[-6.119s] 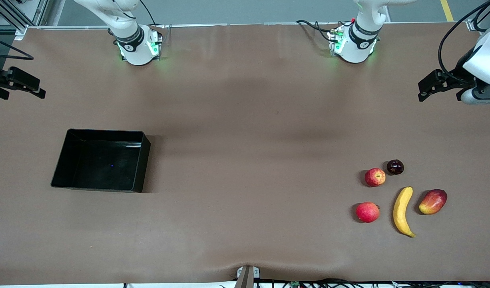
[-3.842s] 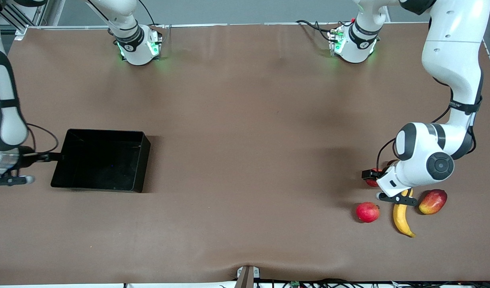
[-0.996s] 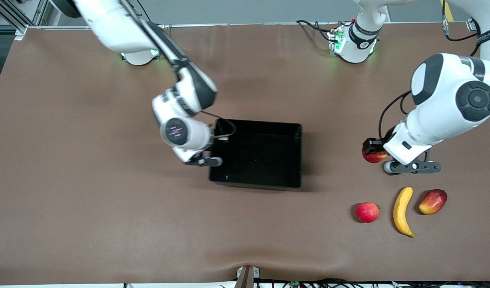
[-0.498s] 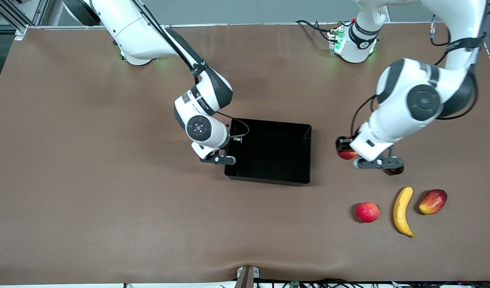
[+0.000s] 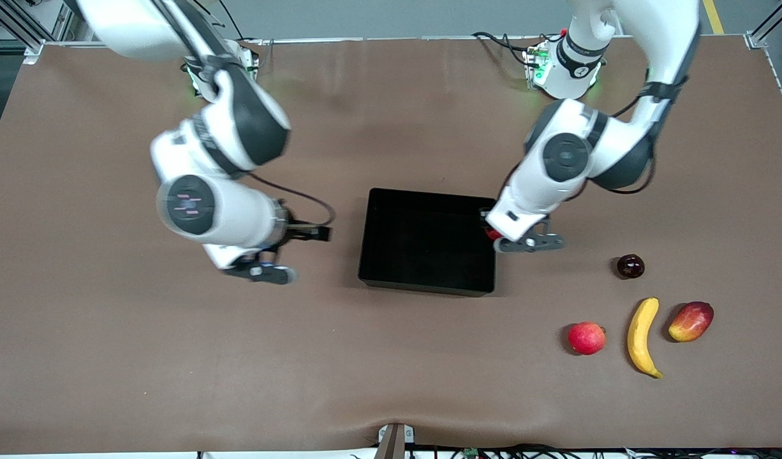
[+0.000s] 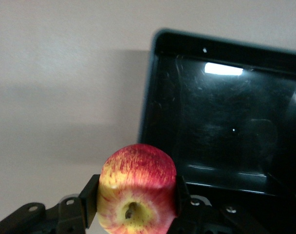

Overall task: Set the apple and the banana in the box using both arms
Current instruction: 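Carry the apple over the tray while the right gripper withdraws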

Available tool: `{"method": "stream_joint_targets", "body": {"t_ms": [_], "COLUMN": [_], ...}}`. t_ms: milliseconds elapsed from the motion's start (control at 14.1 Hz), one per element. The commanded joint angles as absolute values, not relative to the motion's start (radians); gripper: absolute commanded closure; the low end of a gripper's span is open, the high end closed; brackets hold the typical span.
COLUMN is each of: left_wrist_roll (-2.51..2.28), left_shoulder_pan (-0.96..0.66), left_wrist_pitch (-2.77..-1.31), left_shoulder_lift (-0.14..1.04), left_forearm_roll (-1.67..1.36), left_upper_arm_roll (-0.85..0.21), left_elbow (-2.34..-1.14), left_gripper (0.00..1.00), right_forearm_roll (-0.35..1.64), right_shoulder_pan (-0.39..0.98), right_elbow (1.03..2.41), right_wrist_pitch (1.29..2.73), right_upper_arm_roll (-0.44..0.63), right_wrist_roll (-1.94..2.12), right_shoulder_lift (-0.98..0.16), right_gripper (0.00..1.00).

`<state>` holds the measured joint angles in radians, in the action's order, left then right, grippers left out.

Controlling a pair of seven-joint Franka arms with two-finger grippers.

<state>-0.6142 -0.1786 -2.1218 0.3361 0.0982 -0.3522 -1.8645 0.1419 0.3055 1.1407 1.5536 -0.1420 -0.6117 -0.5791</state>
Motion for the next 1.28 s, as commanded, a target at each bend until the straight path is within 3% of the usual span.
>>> {"method": "stream_joint_targets", "body": {"t_ms": [0, 356, 640, 1067, 1209], "left_wrist_roll": [-0.696, -0.722, -0.724, -0.724, -0.724], "left_shoulder_pan": [-0.230, -0.270, -0.287, -0.291, -0.296], "left_wrist_pitch": [-2.155, -2.213, -2.243, -2.244, -2.246], "left_shoulder_lift": [0.382, 0.457, 0.505, 0.532, 0.557], "left_forearm_roll": [0.155, 0.166, 0.169, 0.170, 0.172], "left_upper_arm_roll": [-0.351, -0.350, -0.350, -0.350, -0.350], "left_elbow": [-1.862, -1.861, -1.858, -1.858, -1.853], "left_gripper": [1.00, 1.00, 1.00, 1.00, 1.00], "right_forearm_roll": [0.120, 0.053, -0.052, -0.048, -0.037], "right_shoulder_pan": [0.214, 0.118, 0.072, -0.027, -0.087], "right_elbow": [1.037, 1.057, 1.137, 1.550, 1.632], "right_wrist_pitch": [1.422, 1.260, 1.266, 1.412, 1.456], "right_upper_arm_roll": [-0.161, -0.158, -0.160, -0.160, -0.152], "right_wrist_roll": [-0.450, -0.284, -0.269, -0.155, 0.010], "right_shoulder_lift": [-0.558, -0.364, -0.224, 0.062, 0.115], "right_gripper": [0.00, 0.00, 0.00, 0.00, 0.00]}}
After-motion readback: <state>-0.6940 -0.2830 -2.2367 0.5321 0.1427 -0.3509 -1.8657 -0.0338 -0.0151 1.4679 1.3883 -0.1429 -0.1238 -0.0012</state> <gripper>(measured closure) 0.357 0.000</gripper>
